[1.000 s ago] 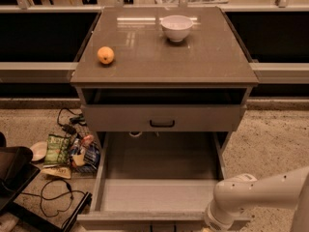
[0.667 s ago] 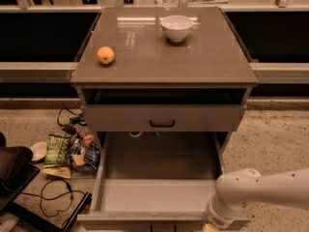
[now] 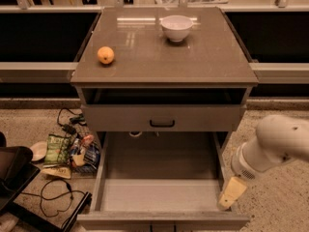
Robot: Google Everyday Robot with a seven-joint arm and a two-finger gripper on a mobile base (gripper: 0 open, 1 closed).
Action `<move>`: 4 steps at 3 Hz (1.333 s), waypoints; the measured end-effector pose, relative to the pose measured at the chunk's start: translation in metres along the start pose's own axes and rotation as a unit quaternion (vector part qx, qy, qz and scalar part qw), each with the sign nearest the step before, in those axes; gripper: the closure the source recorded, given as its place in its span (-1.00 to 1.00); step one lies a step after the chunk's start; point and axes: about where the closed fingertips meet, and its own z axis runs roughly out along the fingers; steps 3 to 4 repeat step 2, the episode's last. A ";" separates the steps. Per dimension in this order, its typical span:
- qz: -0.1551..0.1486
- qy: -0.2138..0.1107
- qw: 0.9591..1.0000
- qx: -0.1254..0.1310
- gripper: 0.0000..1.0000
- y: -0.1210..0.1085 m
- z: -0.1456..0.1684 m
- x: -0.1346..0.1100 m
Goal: Open middle drawer
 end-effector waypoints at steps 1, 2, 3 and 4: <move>-0.064 -0.011 0.998 0.025 -1.00 -0.028 -0.089 -0.008; -0.122 0.000 0.992 0.023 -1.00 -0.022 -0.144 -0.001; -0.122 0.000 0.992 0.023 -1.00 -0.022 -0.144 -0.001; -0.122 0.000 0.992 0.023 -1.00 -0.022 -0.144 -0.001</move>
Offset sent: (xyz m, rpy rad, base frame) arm -0.0114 -0.0723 0.1938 -0.0727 -0.1199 0.3566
